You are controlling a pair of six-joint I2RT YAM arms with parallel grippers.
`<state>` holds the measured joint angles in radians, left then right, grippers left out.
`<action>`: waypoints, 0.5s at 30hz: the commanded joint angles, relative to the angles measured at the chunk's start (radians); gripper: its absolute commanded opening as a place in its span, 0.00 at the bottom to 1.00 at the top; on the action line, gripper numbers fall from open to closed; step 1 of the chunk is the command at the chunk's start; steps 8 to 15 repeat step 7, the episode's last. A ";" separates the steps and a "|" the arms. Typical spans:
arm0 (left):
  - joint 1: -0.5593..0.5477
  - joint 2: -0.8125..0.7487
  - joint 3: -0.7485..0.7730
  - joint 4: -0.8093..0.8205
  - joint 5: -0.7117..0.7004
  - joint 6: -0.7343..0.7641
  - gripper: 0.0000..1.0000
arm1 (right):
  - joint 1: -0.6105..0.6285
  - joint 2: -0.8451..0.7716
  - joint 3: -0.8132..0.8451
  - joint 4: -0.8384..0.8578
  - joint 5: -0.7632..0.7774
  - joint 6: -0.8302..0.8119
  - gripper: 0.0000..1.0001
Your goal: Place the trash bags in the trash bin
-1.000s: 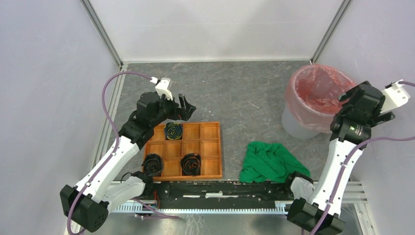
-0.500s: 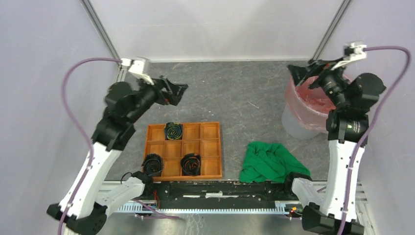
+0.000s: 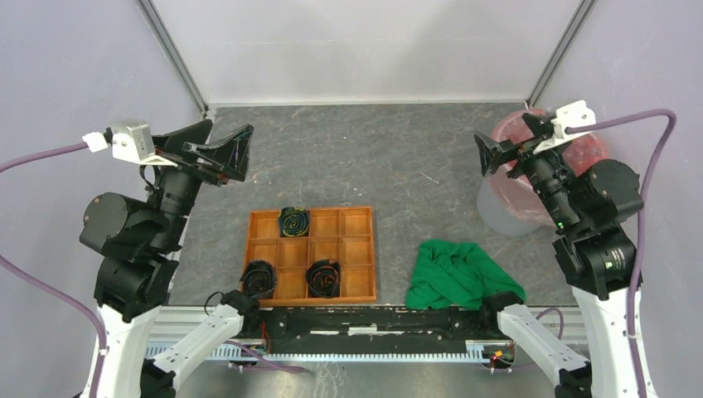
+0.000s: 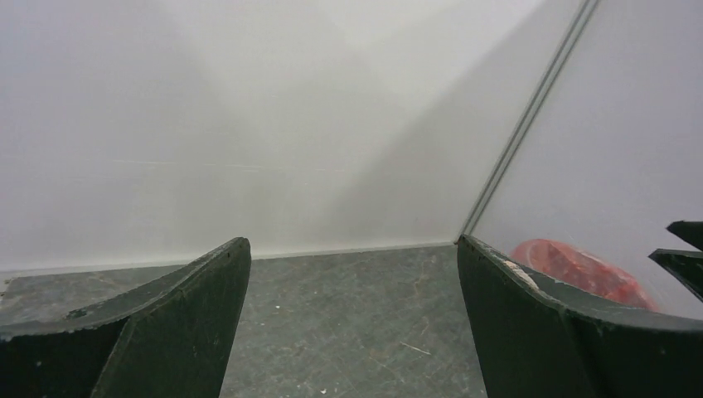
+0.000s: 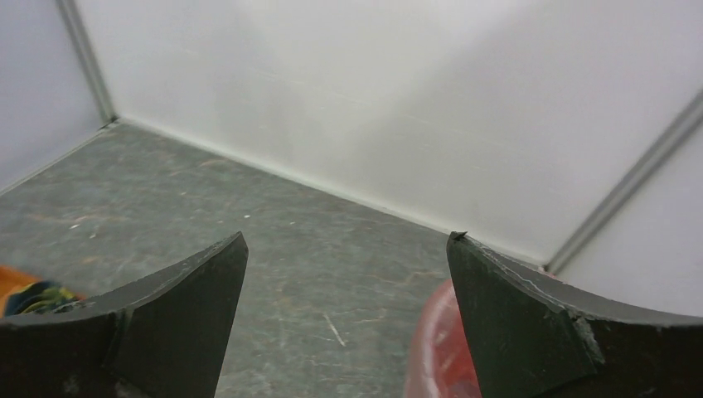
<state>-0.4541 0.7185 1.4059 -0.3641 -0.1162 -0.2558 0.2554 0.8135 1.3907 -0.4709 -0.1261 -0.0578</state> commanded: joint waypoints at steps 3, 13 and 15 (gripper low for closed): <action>-0.003 0.002 0.043 0.026 -0.077 0.069 1.00 | 0.032 -0.072 -0.062 0.060 0.238 -0.054 0.98; -0.003 0.004 0.035 0.027 -0.079 0.062 1.00 | 0.043 -0.087 -0.067 0.050 0.213 -0.065 0.98; -0.003 0.004 0.035 0.027 -0.079 0.062 1.00 | 0.043 -0.087 -0.067 0.050 0.213 -0.065 0.98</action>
